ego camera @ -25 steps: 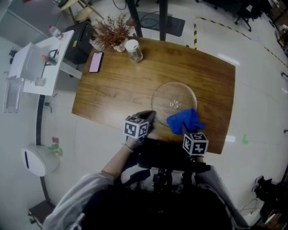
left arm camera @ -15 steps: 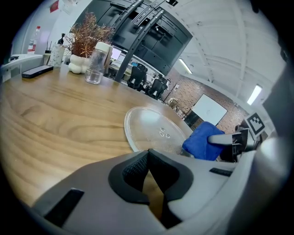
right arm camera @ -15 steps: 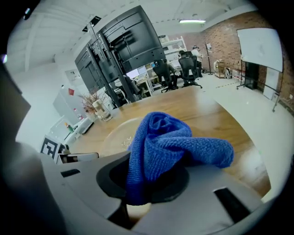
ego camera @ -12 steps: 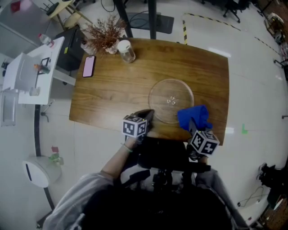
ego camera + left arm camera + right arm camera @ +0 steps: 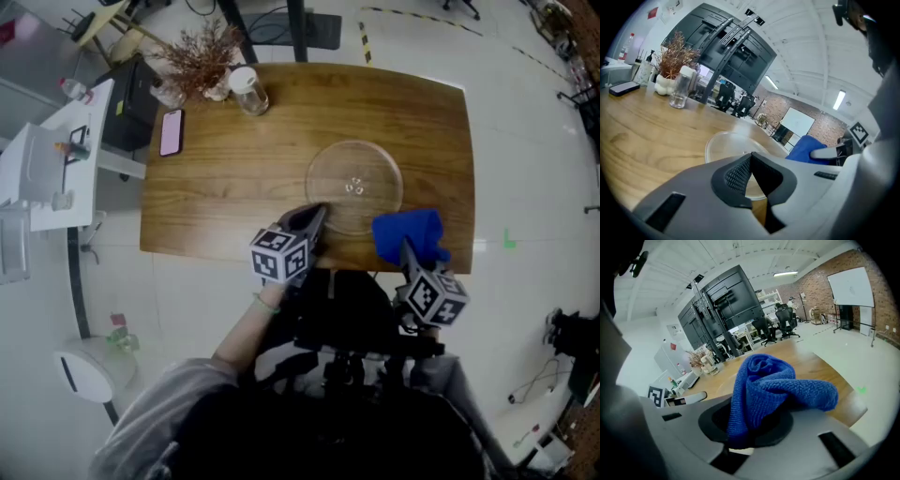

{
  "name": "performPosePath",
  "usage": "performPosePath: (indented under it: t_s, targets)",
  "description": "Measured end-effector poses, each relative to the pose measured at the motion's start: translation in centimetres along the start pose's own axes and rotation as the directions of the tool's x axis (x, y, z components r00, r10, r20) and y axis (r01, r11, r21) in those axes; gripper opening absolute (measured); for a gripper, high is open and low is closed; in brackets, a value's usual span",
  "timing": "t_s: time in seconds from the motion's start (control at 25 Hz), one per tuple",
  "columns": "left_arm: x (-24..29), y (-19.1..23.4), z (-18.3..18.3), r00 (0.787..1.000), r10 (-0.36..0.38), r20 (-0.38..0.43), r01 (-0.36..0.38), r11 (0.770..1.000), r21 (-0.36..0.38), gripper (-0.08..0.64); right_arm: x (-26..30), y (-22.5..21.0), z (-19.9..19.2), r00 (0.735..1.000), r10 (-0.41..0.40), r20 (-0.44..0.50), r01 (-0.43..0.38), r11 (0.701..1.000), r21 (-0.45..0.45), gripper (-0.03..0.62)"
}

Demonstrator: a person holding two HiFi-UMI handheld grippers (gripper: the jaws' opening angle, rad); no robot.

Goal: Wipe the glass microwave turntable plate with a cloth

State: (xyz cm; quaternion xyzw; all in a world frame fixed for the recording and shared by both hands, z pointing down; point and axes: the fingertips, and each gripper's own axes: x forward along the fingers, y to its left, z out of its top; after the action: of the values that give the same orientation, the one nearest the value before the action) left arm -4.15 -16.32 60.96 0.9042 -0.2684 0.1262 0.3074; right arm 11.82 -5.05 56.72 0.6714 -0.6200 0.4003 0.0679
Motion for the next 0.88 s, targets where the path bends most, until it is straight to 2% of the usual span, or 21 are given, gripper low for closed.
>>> performPosePath:
  t_s: [0.2, 0.32, 0.44, 0.68, 0.88]
  targets:
    - [-0.7, -3.4, 1.8, 0.998, -0.046, 0.053, 0.044, 0.998, 0.034, 0.000, -0.8, -0.4, 0.2, 1.000, 0.027, 0.014, -0.027, 0.999, -0.017, 0.078]
    - [-0.9, -4.6, 2.1, 0.996, -0.030, 0.089, 0.026, 0.999, 0.039, 0.000, -1.7, -0.4, 0.9, 0.996, 0.077, 0.037, -0.075, 0.996, -0.039, 0.078]
    - [-1.2, -6.4, 1.9, 0.990, 0.001, 0.143, -0.002, 1.000, 0.010, 0.000, -3.2, -1.4, 0.5, 0.992, 0.121, 0.036, -0.117, 0.990, -0.083, 0.078]
    - [-2.8, -12.6, -1.1, 0.964, 0.075, 0.256, -0.054, 0.995, -0.089, 0.000, -8.1, -4.2, -2.1, 0.980, 0.200, -0.015, -0.199, 0.963, -0.180, 0.078]
    - [-4.4, -17.8, -4.9, 0.963, 0.102, 0.248, -0.083, 0.993, -0.089, 0.000, -11.2, -5.4, -3.6, 0.965, 0.260, -0.028, -0.260, 0.947, -0.187, 0.078]
